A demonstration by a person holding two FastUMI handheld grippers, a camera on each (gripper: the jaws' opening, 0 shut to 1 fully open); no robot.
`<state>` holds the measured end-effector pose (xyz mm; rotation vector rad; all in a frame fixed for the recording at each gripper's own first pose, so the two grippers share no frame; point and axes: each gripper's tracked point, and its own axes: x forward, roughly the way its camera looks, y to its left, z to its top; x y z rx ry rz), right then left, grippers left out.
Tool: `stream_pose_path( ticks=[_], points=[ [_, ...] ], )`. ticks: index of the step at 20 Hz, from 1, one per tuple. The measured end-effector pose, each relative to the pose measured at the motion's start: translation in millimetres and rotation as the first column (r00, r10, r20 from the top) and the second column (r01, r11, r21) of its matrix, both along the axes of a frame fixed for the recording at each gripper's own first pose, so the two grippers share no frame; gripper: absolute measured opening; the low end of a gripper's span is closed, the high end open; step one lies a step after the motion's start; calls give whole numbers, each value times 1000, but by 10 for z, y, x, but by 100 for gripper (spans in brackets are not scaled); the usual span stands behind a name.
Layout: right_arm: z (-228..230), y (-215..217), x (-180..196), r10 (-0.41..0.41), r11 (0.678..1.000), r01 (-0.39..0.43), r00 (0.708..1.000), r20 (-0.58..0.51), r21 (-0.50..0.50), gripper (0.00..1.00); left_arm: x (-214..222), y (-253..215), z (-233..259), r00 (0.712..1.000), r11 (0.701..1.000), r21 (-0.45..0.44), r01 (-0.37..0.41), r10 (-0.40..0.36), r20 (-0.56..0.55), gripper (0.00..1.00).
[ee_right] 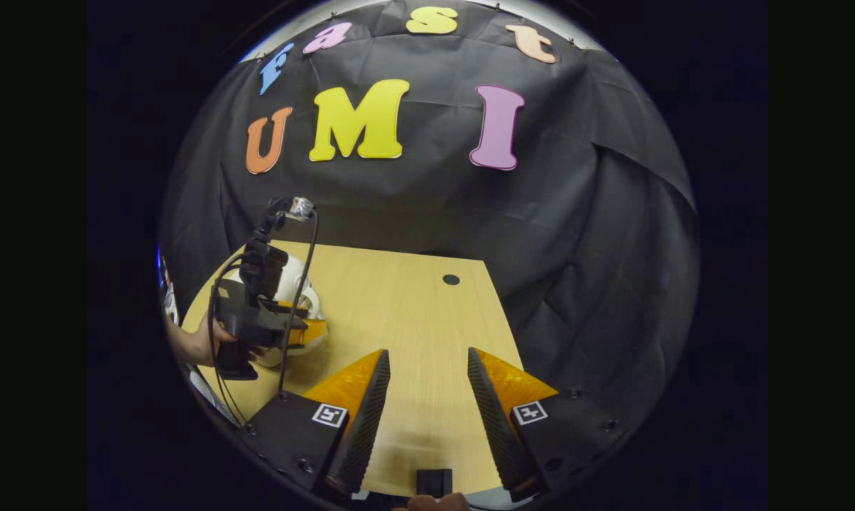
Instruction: First open the suitcase, pack the skin care products into it, and then close the suitcase.
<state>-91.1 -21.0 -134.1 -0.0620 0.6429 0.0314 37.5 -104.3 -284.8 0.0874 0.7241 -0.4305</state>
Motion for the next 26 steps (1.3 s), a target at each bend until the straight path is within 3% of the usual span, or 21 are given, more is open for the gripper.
stream_pose_path(
  ticks=[2, 6, 9, 10, 13, 16, 18, 24, 26],
  points=[
    [-12, 52, 79, 6, 1000, -6, 1000, 2, 13, 66, -48, 24, 103, 1000, 1000, -6, -19, 19, 13, 89],
    [158, 145, 385, 36, 996, -30, 997, 70, -78, 67, -148, 170, 445, 993, 987, -111, -115, 117, 12, 99],
    [568, 511, 700, 78, 997, -73, 979, 188, -30, 66, 35, 565, 1125, 958, 962, -160, -222, 246, 146, 99],
    [721, 659, 812, 91, 996, -91, 969, 231, -9, 72, 122, 701, 1405, 932, 950, -179, -254, 290, 216, 99],
    [1135, 1003, 1143, 101, 992, -122, 927, 361, 34, 74, 325, 1126, 2232, 822, 925, -213, -315, 378, 427, 97],
    [1529, 1207, 1322, 70, 988, -126, 873, 483, 85, 74, 289, 1247, 2764, 728, 927, -260, -272, 374, 574, 96],
    [1616, 1248, 1399, 53, 991, -110, 839, 541, 73, 75, 283, 1346, 2863, 676, 919, -264, -294, 395, 622, 96],
    [1348, 1311, 1289, 29, 994, -79, 857, 514, 76, 75, 125, 1241, 2858, 655, 938, -234, -256, 347, 671, 100],
    [1359, 1311, 1255, 24, 995, -73, 855, 517, 74, 76, 85, 1193, 2833, 654, 943, -224, -247, 332, 679, 96]
  ],
)
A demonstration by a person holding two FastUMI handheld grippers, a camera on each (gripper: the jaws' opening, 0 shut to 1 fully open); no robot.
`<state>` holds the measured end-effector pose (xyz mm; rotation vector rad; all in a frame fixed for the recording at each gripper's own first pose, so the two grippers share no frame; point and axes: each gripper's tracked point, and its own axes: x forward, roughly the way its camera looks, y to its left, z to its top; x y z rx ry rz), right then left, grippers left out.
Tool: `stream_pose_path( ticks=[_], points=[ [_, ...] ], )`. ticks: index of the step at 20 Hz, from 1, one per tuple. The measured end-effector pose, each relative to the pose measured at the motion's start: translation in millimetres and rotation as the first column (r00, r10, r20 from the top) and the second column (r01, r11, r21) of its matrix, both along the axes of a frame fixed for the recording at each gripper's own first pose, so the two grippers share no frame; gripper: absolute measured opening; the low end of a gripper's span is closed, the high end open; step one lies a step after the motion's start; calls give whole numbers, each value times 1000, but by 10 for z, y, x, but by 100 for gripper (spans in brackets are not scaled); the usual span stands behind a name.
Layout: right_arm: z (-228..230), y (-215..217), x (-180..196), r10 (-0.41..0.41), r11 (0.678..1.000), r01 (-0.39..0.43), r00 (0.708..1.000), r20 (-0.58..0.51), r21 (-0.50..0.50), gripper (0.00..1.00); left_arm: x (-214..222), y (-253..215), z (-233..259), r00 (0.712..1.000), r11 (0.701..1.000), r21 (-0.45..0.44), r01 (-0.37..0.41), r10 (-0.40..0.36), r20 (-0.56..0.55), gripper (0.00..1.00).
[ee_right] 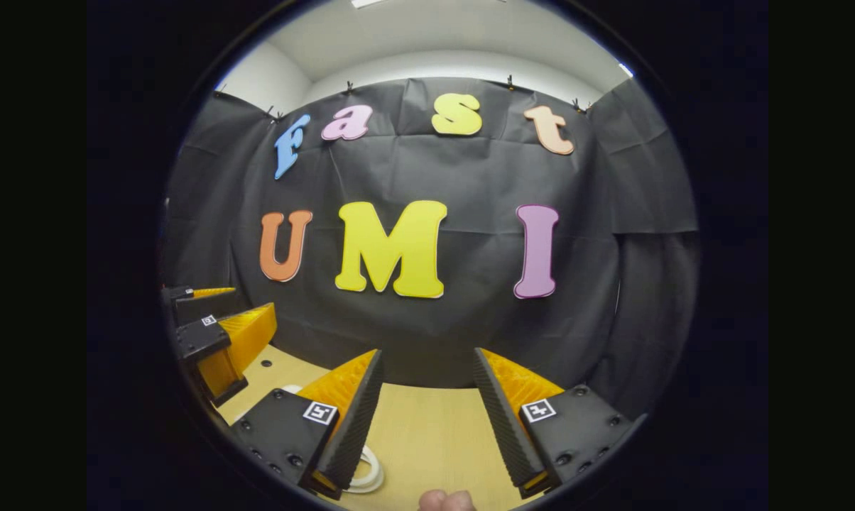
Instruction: First open the suitcase, pack the skin care products into it, and then close the suitcase.
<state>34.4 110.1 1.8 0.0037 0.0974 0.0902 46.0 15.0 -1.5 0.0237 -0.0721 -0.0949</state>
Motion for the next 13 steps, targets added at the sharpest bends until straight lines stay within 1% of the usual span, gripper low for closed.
stream_pose_path(
  ticks=[5, 8, 11, 13],
  points=[
    [73, -26, -41, -19, 1000, 19, 999, 28, -2, 76, 2, 12, -81, 999, 1000, -11, -2, 1, -34, 96],
    [48, -21, -69, -14, 1000, 14, 1000, 25, -5, 76, -22, -4, -171, 997, 999, -38, 7, -9, -72, 97],
    [3, -31, -79, -15, 1000, 15, 1000, 16, -7, 75, -9, 50, -192, 997, 999, -38, -5, 2, -80, 97],
    [-14, -13, -73, -12, 1000, 12, 1000, 11, -3, 75, -3, 34, -242, 995, 999, -40, 4, -8, -95, 96]
  ],
)
